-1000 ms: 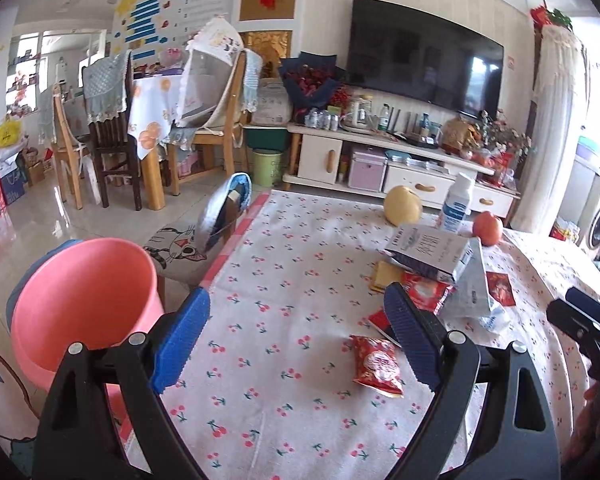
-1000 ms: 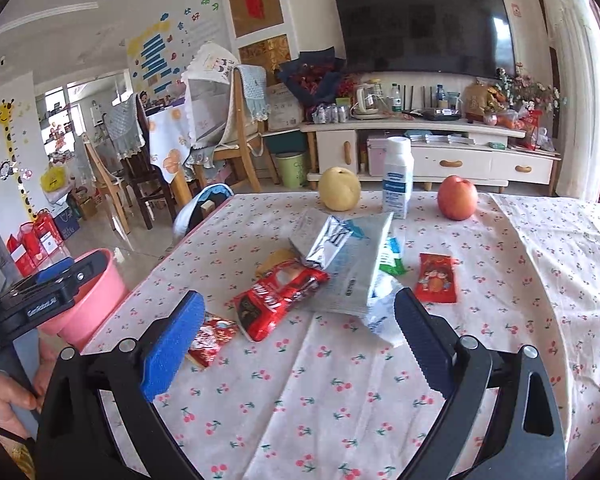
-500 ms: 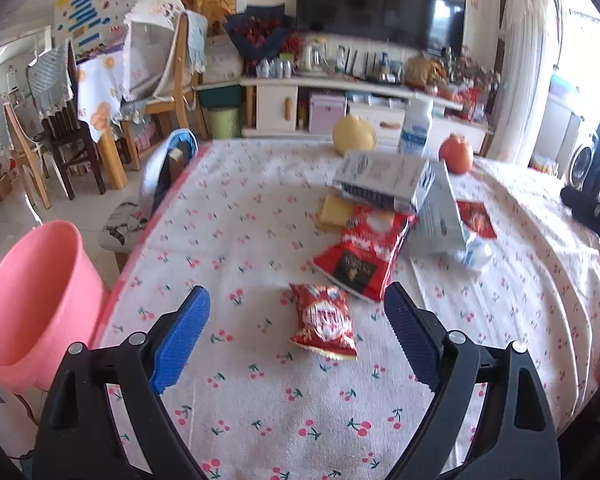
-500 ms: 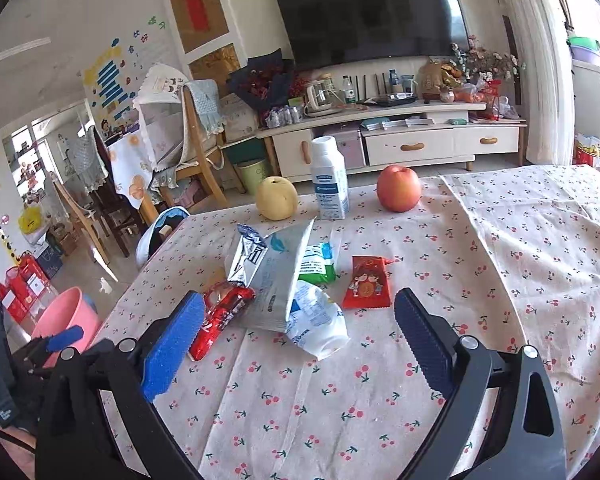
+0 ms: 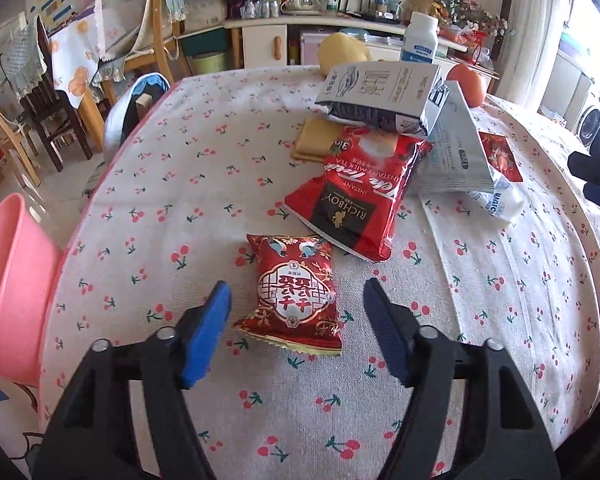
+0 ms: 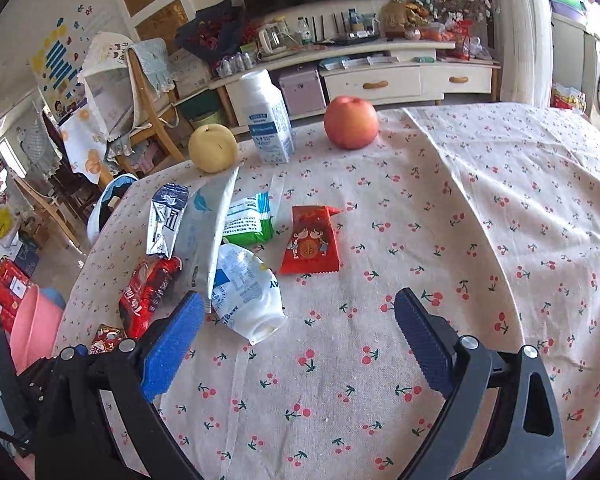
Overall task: Collect trash
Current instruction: 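Lower the left gripper onto the red snack bag and close it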
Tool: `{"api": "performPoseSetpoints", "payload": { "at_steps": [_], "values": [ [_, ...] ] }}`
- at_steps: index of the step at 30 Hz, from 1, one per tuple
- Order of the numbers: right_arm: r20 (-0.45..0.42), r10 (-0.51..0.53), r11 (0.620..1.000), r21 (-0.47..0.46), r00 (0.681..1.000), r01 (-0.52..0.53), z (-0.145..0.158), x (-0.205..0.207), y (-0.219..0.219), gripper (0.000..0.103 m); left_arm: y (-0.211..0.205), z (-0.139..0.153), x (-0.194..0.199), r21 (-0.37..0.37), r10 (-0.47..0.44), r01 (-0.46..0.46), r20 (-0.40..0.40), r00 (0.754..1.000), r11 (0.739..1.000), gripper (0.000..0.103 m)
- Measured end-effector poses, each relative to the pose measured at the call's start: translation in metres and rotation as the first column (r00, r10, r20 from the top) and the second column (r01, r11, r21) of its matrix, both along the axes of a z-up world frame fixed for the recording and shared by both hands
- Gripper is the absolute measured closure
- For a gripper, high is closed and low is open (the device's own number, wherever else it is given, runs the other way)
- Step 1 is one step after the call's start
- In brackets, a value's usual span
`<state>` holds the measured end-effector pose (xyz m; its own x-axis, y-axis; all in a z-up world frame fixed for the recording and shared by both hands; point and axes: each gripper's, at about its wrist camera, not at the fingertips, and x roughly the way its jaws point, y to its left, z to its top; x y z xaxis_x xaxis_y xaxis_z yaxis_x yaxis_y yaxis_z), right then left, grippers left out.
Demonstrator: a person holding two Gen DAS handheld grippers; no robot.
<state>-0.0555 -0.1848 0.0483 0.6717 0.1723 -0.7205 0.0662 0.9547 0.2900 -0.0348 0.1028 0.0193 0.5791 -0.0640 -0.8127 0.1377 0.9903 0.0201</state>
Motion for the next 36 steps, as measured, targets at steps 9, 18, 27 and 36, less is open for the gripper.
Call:
{"api": "performPoseSetpoints", "payload": {
  "at_steps": [9, 18, 27, 36],
  "values": [
    [-0.047, 0.001, 1.0, -0.021, 0.999, -0.002, -0.028, 0.035, 0.004, 0.008, -0.001, -0.004, 0.012, 0.013, 0.0, 0.0, -0.004, 1.0, 1.0, 0.053],
    [-0.022, 0.083, 0.996, 0.026, 0.996, -0.082, -0.028, 0.046, 0.018, 0.008, 0.003, -0.003, 0.018, -0.03, -0.009, 0.009, 0.006, 1.0, 0.999, 0.056],
    [0.006, 0.25, 0.968, 0.032, 0.968, -0.25, -0.03, 0.054, 0.058, 0.008, 0.016, 0.008, 0.016, -0.122, -0.002, 0.006, 0.03, 1.0, 0.992, 0.058],
    [0.016, 0.252, 0.959, 0.127, 0.968, -0.252, -0.039, 0.063, 0.058, 0.008, 0.035, 0.017, 0.016, -0.229, 0.019, -0.008, 0.045, 0.999, 0.973, 0.06]
  ]
}}
